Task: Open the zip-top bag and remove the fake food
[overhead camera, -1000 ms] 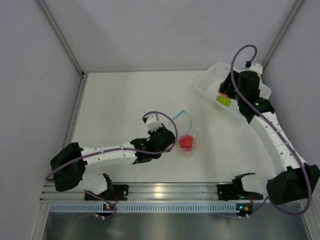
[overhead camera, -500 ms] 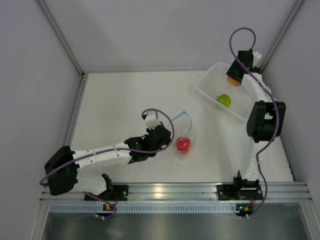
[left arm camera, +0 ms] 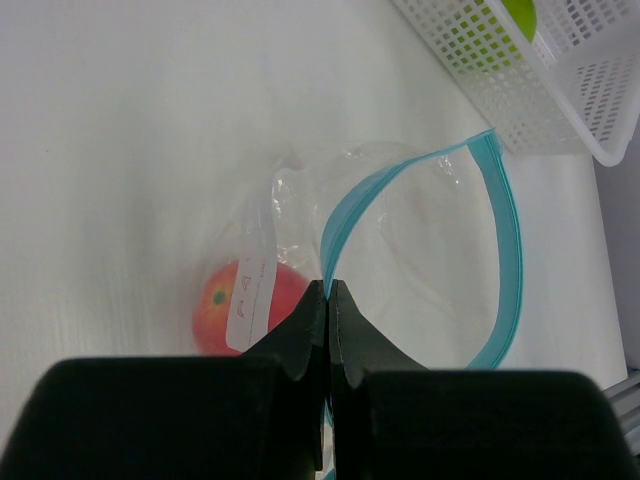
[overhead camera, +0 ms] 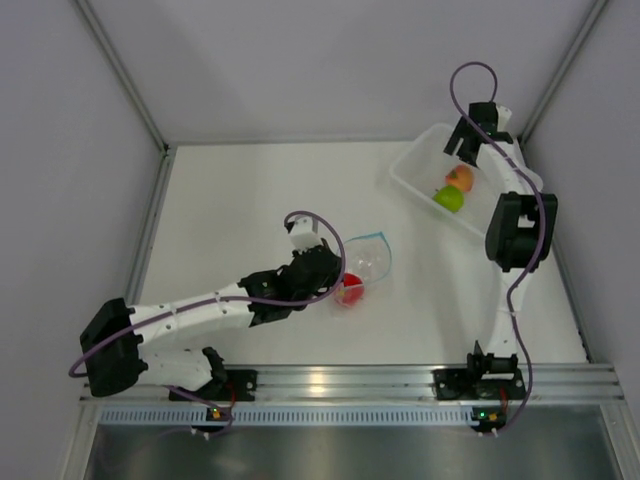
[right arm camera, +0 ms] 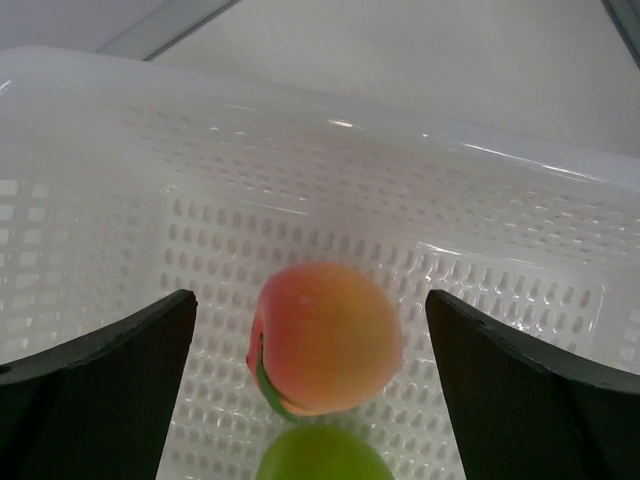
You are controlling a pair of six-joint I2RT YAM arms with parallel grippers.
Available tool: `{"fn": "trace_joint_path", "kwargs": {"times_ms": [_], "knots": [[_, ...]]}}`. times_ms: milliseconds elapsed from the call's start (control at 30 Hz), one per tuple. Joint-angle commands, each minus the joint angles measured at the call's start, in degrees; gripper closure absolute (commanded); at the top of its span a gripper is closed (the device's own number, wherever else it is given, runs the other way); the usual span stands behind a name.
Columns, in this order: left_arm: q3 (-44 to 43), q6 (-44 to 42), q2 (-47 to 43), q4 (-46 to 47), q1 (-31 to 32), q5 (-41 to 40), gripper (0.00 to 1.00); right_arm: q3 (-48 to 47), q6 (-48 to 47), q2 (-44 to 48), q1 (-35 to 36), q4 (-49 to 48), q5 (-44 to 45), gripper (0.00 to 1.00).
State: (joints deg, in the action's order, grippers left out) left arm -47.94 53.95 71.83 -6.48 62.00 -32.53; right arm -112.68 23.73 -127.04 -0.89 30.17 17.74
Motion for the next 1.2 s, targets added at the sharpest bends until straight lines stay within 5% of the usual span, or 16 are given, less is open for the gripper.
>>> {"fn": "trace_joint_path", "kwargs": {"times_ms": [0,200,400,700,1167], "knots": [[-2.2,-1.4,-1.7,0.0,-0.5,0.2,1.00,-2.9,-1.1,4.7,0.2,2.2,-1.6,0.01],[-2.2,-0.3,-1.3,0.0,-0.8,0.0,1.00,9.0,-0.8,20.5,0.4,-1.2,-12.8,0.11],[-2.5,0.9,-1.2,0.0,-1.2,0.8,1.00,32.3,-2.5,41.6,10.7,-5.0,-20.6,0.26],[-2.6,2.3,-1.6,0.2,-1.3,3.3,1.00,52.0,-0.5,64.5,29.4,-10.5,-22.3,0.50],[-5.7,2.9,-0.2,0.4,-1.3,9.4,1.00,61.4,3.0,60.0,47.1,-15.8,-16.1,0.60]]}}
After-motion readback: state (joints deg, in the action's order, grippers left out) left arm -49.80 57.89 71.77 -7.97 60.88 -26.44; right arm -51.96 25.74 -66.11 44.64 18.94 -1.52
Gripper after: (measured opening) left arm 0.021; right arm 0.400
